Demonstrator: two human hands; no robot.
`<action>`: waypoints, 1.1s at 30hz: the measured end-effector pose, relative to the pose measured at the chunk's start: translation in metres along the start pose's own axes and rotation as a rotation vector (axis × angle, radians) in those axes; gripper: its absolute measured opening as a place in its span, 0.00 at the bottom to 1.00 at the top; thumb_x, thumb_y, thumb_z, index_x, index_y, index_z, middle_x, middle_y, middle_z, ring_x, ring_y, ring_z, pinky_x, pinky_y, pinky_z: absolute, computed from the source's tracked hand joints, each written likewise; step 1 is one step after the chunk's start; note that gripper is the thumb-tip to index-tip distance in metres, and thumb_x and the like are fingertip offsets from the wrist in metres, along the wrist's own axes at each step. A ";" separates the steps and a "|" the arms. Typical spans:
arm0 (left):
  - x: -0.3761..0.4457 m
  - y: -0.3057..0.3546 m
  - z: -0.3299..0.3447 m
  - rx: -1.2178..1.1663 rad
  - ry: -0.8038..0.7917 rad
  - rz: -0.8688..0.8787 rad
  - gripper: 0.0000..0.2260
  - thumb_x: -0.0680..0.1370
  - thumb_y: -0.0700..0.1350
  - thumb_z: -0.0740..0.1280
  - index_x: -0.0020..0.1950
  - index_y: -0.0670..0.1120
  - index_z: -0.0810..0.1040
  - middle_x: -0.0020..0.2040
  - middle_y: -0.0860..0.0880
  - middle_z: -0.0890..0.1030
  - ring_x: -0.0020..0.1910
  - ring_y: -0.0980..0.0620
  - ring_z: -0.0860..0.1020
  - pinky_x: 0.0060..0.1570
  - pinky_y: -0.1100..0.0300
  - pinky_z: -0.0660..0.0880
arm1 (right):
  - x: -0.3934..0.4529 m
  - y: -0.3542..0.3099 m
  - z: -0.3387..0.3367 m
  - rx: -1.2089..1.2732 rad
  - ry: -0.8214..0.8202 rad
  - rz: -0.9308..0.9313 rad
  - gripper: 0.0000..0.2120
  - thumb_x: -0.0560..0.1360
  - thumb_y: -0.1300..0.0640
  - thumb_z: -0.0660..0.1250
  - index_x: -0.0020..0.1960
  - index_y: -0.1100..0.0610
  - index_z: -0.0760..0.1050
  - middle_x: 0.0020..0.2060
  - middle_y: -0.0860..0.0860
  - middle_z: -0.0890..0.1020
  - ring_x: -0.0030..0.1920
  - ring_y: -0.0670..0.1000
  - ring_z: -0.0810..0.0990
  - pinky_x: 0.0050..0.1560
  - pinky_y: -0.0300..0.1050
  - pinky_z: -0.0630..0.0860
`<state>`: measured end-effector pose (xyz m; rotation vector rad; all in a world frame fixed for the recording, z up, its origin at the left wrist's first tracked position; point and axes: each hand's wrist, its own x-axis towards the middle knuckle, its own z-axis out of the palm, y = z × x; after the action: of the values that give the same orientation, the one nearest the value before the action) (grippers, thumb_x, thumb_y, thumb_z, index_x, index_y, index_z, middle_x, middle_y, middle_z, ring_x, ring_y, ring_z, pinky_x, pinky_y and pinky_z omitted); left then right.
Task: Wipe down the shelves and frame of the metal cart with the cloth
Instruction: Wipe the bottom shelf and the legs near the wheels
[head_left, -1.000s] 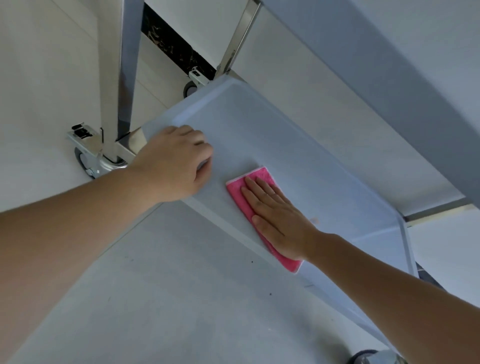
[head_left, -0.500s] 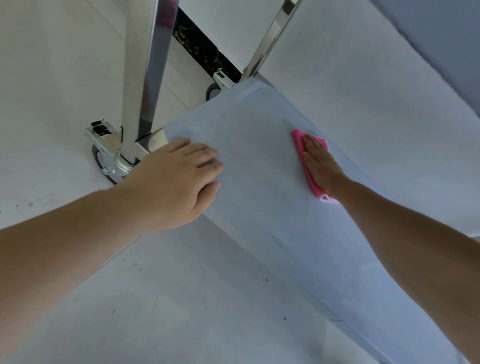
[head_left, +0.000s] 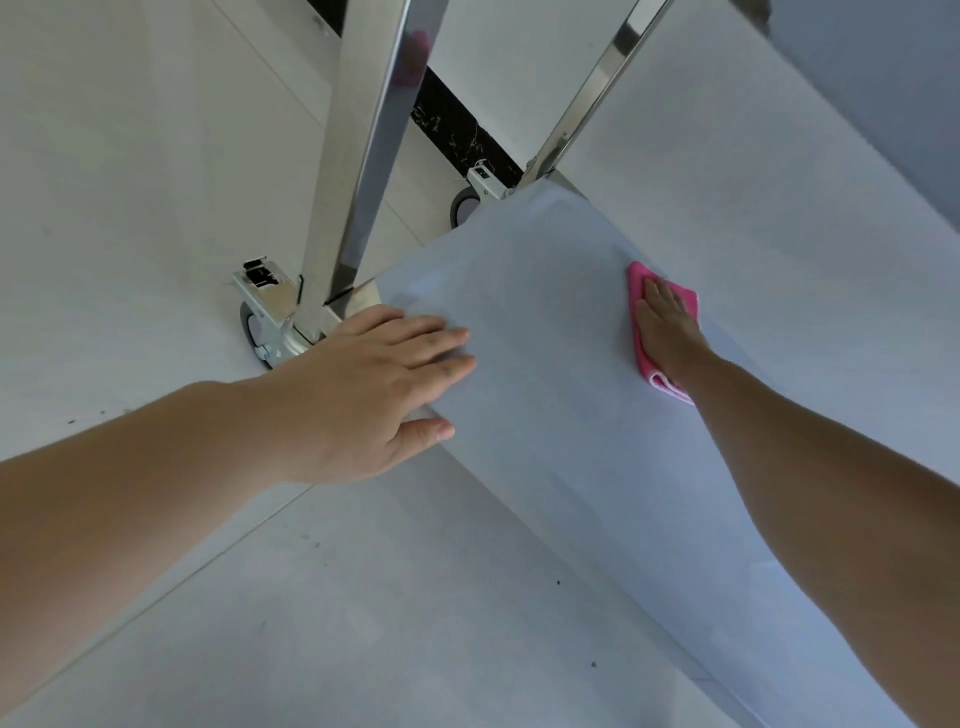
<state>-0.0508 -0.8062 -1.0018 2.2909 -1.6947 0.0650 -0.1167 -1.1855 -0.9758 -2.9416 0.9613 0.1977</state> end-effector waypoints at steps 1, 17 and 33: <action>0.000 0.001 0.000 0.002 -0.002 -0.001 0.32 0.75 0.63 0.39 0.75 0.50 0.57 0.76 0.50 0.56 0.75 0.52 0.53 0.69 0.59 0.41 | -0.006 -0.011 0.000 0.000 0.002 -0.033 0.25 0.81 0.50 0.42 0.77 0.53 0.44 0.77 0.49 0.46 0.76 0.48 0.44 0.74 0.44 0.40; -0.006 0.010 -0.007 -0.057 0.050 -0.113 0.34 0.75 0.63 0.49 0.68 0.39 0.69 0.67 0.43 0.72 0.67 0.45 0.67 0.69 0.56 0.50 | -0.155 -0.136 0.018 -0.046 -0.030 -0.513 0.27 0.77 0.43 0.37 0.73 0.48 0.36 0.75 0.45 0.42 0.74 0.44 0.37 0.73 0.43 0.35; -0.024 -0.005 0.004 -0.199 0.273 -0.046 0.14 0.78 0.43 0.62 0.64 0.44 0.76 0.64 0.48 0.76 0.66 0.49 0.72 0.68 0.50 0.62 | -0.054 -0.093 0.002 -0.116 0.003 -0.401 0.24 0.82 0.51 0.43 0.76 0.53 0.41 0.76 0.50 0.45 0.75 0.46 0.42 0.72 0.42 0.38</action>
<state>-0.0534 -0.7839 -1.0116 2.0676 -1.4431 0.1823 -0.1049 -1.0784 -0.9708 -3.1580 0.3538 0.2377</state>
